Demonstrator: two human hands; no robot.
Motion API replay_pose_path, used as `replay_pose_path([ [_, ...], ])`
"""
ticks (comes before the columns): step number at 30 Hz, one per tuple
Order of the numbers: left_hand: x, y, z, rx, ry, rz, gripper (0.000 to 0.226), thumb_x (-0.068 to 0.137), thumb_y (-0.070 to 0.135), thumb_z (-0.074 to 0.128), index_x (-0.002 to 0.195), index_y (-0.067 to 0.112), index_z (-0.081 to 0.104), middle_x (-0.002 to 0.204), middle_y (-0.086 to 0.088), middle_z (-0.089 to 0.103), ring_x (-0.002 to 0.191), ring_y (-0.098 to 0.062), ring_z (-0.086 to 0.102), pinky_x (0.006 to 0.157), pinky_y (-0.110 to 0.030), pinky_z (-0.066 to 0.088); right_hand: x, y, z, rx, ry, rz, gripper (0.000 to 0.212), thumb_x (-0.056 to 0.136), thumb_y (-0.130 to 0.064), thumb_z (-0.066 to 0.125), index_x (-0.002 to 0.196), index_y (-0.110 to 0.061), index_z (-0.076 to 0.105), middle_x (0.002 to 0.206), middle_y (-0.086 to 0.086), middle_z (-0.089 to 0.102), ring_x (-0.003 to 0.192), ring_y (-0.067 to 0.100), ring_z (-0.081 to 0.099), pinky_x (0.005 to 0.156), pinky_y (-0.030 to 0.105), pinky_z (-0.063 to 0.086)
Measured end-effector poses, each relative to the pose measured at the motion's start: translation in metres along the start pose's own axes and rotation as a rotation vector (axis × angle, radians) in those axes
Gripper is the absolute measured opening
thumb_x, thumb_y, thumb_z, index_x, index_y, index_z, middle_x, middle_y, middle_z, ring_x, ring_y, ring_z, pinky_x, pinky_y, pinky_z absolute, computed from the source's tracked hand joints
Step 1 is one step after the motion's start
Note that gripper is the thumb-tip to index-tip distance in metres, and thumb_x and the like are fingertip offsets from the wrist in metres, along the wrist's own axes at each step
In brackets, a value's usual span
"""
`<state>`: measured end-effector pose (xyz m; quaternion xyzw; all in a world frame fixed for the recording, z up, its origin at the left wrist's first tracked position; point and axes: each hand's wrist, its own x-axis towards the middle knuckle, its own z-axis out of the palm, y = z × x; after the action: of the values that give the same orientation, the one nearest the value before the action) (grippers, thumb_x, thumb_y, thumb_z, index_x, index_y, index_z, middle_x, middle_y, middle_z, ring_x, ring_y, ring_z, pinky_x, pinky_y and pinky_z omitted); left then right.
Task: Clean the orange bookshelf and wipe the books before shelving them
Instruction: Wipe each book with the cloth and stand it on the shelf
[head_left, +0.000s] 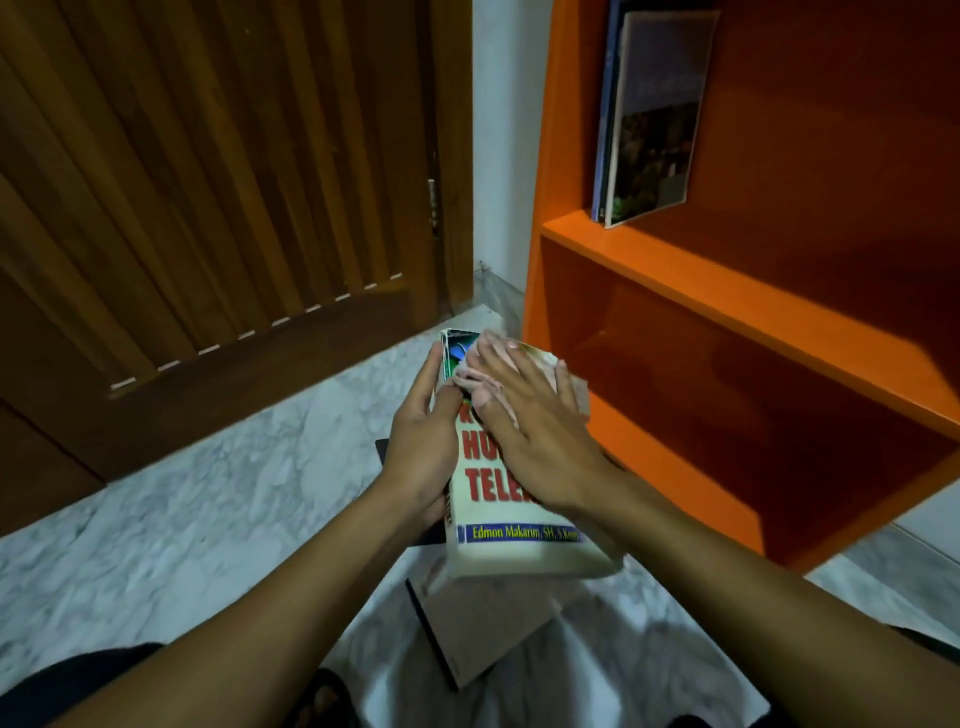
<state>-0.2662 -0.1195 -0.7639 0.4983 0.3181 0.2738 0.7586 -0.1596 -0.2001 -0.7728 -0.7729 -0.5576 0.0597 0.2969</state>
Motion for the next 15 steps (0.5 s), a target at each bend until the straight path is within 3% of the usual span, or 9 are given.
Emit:
replay_pose_path([
  [4,0.014,0.0,-0.011,-0.132,0.16,0.021,0.048,0.106,0.015,0.042,0.146,0.041,0.042,0.122,-0.007,0.071,0.106,-0.029,0.07,0.094,-0.049,0.054,-0.021,-0.012,0.008,0.01,-0.127,-0.128,0.054,0.106,-0.045,0.021,0.157,-0.035,0.01,0.163,-0.022,-0.002,0.146,-0.008,-0.015,0.123,0.046,-0.007],
  [7,0.017,0.007,-0.021,-0.203,0.242,0.019,0.048,0.106,0.014,0.039,0.146,0.041,0.041,0.119,-0.007,0.071,0.099,-0.025,0.073,0.087,-0.045,0.058,-0.035,-0.016,0.014,0.104,-0.156,-0.263,0.052,0.105,-0.04,0.027,0.156,-0.03,0.021,0.164,-0.017,0.011,0.15,-0.002,-0.005,0.124,0.046,0.0],
  [11,0.017,0.019,-0.036,-0.261,0.343,0.063,0.049,0.107,0.016,0.039,0.148,0.042,0.038,0.109,-0.005,0.073,0.086,-0.022,0.076,0.074,-0.043,0.062,-0.049,-0.021,0.015,0.33,-0.215,-0.294,0.038,0.105,-0.034,0.036,0.142,-0.034,0.045,0.155,-0.016,0.037,0.149,-0.001,0.016,0.123,0.049,0.007],
  [13,0.016,0.025,-0.042,-0.239,0.378,0.093,0.049,0.107,0.018,0.04,0.148,0.044,0.037,0.109,-0.005,0.074,0.08,-0.019,0.075,0.069,-0.041,0.062,-0.054,-0.026,0.008,0.467,-0.246,-0.257,0.034,0.105,-0.028,0.039,0.136,-0.032,0.053,0.148,-0.015,0.049,0.143,-0.001,0.031,0.121,0.046,0.021],
  [15,0.016,0.032,-0.049,-0.217,0.401,0.132,0.05,0.106,0.02,0.041,0.148,0.046,0.035,0.109,-0.004,0.075,0.076,-0.017,0.074,0.068,-0.041,0.062,-0.056,-0.034,-0.006,0.688,-0.26,-0.148,0.03,0.105,-0.024,0.039,0.126,-0.023,0.06,0.124,-0.02,0.065,0.121,-0.006,0.054,0.103,0.027,0.045],
])
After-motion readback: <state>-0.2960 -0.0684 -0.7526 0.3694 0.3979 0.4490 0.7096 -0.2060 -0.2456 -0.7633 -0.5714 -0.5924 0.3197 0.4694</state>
